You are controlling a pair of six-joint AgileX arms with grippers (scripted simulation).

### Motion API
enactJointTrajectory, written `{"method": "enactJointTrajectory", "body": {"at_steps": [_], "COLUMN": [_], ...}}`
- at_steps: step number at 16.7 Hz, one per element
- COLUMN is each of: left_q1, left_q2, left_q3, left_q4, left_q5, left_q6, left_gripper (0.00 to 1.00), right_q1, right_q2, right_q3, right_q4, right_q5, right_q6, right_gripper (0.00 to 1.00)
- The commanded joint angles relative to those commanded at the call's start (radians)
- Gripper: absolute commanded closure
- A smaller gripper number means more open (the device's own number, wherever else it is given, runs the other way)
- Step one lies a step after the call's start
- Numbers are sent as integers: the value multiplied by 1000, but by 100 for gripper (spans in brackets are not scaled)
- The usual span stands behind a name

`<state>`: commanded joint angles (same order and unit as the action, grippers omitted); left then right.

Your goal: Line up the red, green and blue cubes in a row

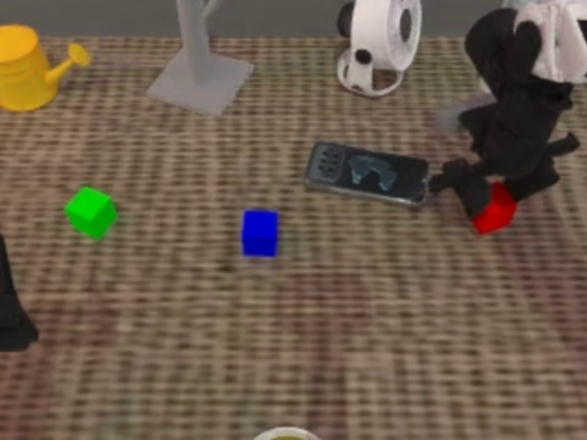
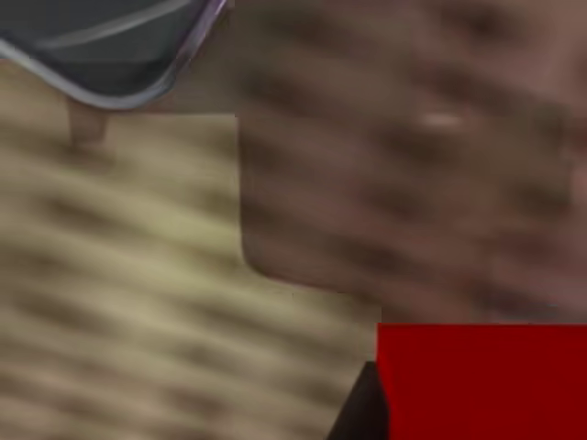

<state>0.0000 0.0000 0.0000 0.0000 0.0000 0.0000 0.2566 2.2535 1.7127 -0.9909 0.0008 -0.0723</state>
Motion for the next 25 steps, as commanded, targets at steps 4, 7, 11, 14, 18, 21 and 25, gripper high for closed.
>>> {"method": "enactJointTrajectory", "body": {"at_steps": [4,7,11,14,18,21,25], "left_q1": [0,0,0,0,0,0,0], "left_q2": [0,0,0,0,0,0,0], "left_q3": [0,0,0,0,0,0,0], "left_q4": [0,0,0,0,0,0,0], "left_q5": [0,0,0,0,0,0,0], "left_q6": [0,0,0,0,0,0,0], "left_gripper": [0,0,0,0,0,0,0], "right_q1": [6,7,13,84,243,384,553], "right_q2": [-43,-54,-42,6,105,184,264], "right_q3": [91,106,117,203,385,534,706], "right_q4": [-144,-162,-167,-209,-305,-386,-473], "right_q5": [0,0,0,3,11,17,24], "right_q6": [-2,-3,13,111,362,600,868], "right_gripper": [100,100,100,100,100,100,100]}}
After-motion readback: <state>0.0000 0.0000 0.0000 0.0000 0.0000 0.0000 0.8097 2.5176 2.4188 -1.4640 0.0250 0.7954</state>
